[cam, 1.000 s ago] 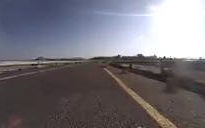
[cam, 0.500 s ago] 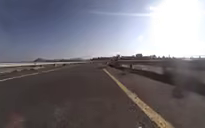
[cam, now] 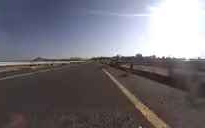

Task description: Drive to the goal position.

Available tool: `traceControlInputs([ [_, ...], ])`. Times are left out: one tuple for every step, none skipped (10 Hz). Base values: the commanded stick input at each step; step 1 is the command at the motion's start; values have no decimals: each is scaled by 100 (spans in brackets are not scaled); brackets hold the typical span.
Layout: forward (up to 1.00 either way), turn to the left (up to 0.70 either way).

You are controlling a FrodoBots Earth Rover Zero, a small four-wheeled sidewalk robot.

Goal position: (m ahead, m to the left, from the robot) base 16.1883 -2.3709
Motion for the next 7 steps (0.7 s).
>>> traceControlInputs([
  [70,0],
  [70,0],
  [70,0],
  [70,0],
  [70,0],
  [70,0],
  [70,0],
])
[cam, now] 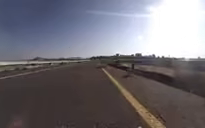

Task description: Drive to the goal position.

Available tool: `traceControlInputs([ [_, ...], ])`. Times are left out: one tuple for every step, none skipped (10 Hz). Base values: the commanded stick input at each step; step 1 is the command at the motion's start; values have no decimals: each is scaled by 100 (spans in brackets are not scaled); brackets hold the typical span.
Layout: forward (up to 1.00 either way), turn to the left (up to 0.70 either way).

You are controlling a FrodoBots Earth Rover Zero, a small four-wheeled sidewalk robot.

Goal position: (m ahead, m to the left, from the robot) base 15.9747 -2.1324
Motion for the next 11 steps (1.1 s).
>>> traceControlInputs([
  [70,0],
  [70,0],
  [70,0],
  [70,0],
  [70,0],
  [70,9],
  [70,23],
  [70,32],
  [70,16],
  [70,0],
  [70,0],
])
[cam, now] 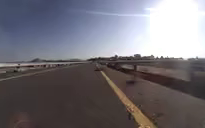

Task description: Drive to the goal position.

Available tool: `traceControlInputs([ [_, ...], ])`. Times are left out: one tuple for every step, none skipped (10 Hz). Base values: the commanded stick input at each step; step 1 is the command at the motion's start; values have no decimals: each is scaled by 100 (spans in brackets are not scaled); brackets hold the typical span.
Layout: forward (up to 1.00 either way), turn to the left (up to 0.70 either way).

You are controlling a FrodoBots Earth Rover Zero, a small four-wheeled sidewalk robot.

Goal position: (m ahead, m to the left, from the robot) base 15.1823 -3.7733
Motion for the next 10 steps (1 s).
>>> traceControlInputs([
  [70,0],
  [70,0],
  [70,0],
  [70,0],
  [70,0],
  [70,0],
  [70,0],
  [70,0],
  [70,0],
  [70,0],
])
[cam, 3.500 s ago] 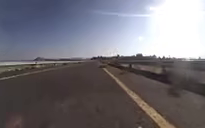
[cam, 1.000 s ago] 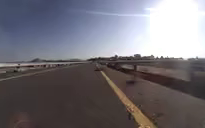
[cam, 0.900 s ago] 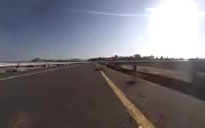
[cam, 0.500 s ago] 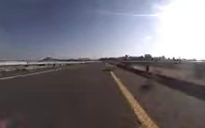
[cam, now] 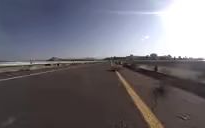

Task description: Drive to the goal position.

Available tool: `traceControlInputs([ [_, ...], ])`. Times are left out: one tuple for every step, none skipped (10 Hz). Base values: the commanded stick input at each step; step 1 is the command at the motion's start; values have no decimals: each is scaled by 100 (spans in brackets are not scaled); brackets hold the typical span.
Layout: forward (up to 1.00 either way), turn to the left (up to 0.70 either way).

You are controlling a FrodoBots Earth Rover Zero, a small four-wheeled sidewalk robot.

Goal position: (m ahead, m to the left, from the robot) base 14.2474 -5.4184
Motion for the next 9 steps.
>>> traceControlInputs([
  [70,0],
  [70,0],
  [70,0],
  [70,0],
  [70,0],
  [70,0],
  [70,0],
  [70,0],
  [70,0],
])
